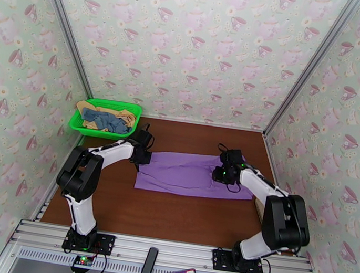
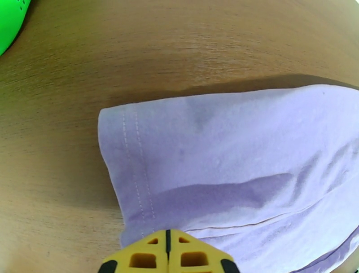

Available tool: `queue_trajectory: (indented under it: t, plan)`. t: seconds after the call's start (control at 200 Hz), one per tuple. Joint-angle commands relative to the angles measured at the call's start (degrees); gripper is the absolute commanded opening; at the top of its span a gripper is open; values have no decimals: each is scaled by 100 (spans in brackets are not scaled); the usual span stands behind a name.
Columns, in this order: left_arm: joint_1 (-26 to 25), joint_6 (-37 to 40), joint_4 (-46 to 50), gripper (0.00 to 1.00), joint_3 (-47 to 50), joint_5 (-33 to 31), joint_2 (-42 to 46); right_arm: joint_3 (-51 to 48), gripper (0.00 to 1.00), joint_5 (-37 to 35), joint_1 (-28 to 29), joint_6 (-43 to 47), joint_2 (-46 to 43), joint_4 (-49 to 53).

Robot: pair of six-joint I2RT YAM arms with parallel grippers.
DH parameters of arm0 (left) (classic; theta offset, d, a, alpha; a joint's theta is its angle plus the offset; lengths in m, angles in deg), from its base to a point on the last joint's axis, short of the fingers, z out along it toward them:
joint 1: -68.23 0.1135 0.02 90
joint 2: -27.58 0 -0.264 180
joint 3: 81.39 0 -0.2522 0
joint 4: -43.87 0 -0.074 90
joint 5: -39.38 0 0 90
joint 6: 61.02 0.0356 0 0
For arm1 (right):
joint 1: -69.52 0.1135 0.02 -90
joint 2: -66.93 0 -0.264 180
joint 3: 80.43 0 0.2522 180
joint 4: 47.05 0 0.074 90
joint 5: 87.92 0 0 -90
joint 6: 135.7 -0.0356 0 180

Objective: Fold and stack the mixed laundry pile

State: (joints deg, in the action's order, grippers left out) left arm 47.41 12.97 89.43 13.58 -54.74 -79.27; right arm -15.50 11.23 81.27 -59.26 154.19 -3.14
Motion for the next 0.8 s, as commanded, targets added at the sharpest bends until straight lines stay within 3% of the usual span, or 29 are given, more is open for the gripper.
queue_trajectory:
  t: [0.0, 0.165, 0.341, 0.596, 0.796]
  plan:
    - [10, 64, -32, 1, -29, -112, 179, -329, 29, -144, 72, -347, -500, 136]
    - [11, 67, 11, 0, -31, -159, 190, 324, 35, -392, 64, -288, -793, 717]
    - [11, 32, 29, 0, 57, -231, 360, 1427, 37, -278, -66, -183, -161, 779]
    - [12, -42, 55, 0, 151, -246, 511, 2868, 16, -88, -691, 55, 2054, 711]
    - [16, -43, 22, 0, 247, -260, 545, 2523, 7, -16, -806, -16, 2411, 463]
